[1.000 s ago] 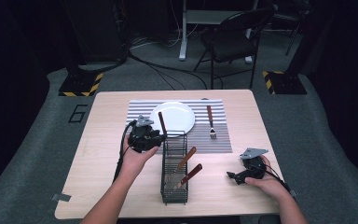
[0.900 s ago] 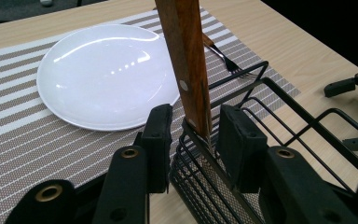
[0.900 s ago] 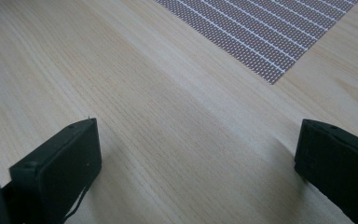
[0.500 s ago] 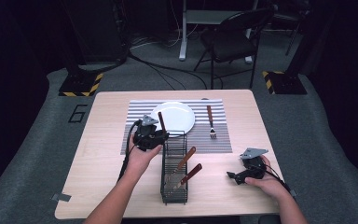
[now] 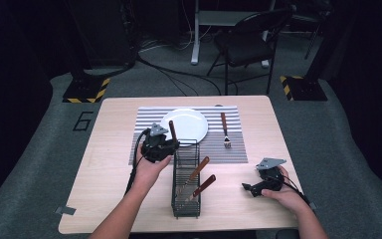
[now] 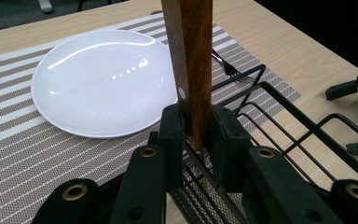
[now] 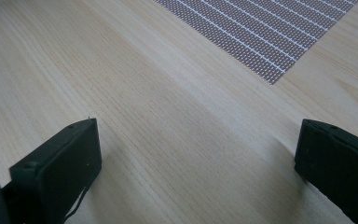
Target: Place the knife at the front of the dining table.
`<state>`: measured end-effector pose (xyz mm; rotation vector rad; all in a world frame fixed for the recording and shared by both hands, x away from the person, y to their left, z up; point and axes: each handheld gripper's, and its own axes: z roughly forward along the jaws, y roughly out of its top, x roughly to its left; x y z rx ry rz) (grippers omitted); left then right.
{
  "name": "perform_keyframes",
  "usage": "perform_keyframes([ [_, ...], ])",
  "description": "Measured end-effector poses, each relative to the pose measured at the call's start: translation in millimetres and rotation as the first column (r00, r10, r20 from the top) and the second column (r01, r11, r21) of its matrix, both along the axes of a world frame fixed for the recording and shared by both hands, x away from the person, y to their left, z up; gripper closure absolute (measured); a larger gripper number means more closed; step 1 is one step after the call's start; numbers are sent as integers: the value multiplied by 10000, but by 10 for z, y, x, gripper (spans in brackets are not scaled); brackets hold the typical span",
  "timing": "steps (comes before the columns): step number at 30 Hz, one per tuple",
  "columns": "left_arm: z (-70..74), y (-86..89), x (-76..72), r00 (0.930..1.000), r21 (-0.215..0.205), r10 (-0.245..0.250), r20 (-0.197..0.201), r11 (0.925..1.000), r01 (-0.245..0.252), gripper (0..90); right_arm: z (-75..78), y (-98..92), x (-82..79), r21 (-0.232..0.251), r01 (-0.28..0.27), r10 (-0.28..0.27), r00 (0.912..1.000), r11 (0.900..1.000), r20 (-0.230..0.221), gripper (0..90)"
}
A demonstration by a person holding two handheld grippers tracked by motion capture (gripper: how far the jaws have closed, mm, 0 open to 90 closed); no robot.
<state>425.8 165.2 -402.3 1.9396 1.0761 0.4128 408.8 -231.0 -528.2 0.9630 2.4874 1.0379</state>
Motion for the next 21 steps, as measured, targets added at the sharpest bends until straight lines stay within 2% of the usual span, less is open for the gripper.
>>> perform_keyframes([
  [9, 22, 13, -17, 9997, -15, -223, 119, 9997, 223, 779, 1, 0, -1, -8, 3, -3, 10000, 10000, 4, 0],
  [12, 53, -1, -13, 9989, -42, -459, 101, 9989, 460, 801, 0, 0, 0, -2, -2, 2, 10000, 10000, 0, 0],
  [21, 158, -27, -4, 9973, -99, -737, 63, 9972, 738, 804, 1, 0, -1, -9, 2, -2, 10000, 10000, 2, 0],
])
